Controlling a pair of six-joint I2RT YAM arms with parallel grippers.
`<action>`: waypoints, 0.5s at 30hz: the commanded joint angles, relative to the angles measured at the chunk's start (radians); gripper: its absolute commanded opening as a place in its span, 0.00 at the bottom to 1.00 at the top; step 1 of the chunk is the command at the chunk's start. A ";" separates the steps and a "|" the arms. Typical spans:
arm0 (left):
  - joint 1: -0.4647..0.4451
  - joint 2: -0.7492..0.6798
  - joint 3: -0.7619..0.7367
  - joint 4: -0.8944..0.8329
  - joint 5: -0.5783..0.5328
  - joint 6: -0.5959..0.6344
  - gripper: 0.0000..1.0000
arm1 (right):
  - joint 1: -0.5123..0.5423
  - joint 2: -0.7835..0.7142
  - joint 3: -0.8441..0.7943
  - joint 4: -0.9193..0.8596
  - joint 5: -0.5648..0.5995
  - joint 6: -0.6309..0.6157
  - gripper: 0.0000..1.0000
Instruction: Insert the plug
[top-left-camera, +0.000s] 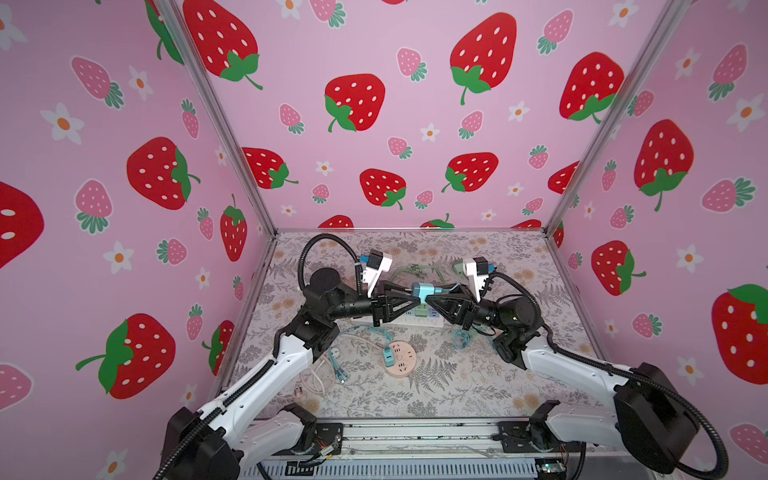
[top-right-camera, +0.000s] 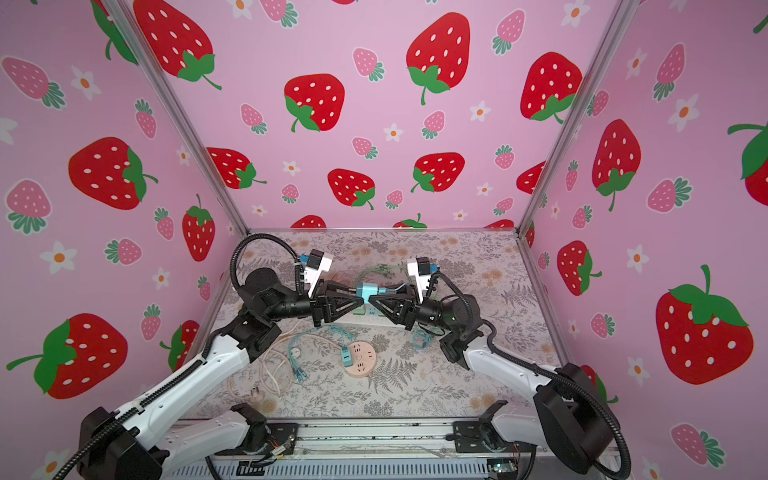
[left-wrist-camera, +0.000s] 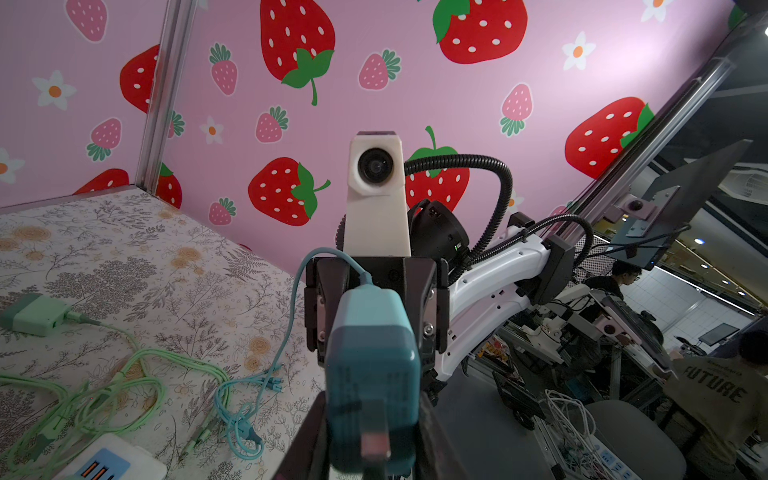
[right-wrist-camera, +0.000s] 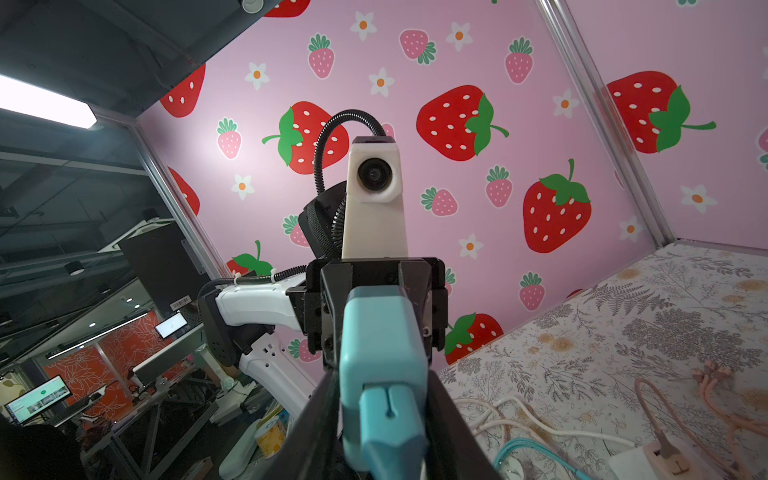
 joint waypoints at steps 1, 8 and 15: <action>-0.005 0.006 -0.001 -0.018 -0.014 0.016 0.00 | -0.004 -0.008 0.038 0.059 -0.007 0.019 0.29; -0.004 0.024 0.027 -0.099 -0.039 0.015 0.05 | -0.004 -0.049 0.044 -0.049 0.006 -0.048 0.17; 0.008 -0.022 0.031 -0.208 -0.076 0.045 0.32 | -0.004 -0.120 0.080 -0.326 0.041 -0.221 0.12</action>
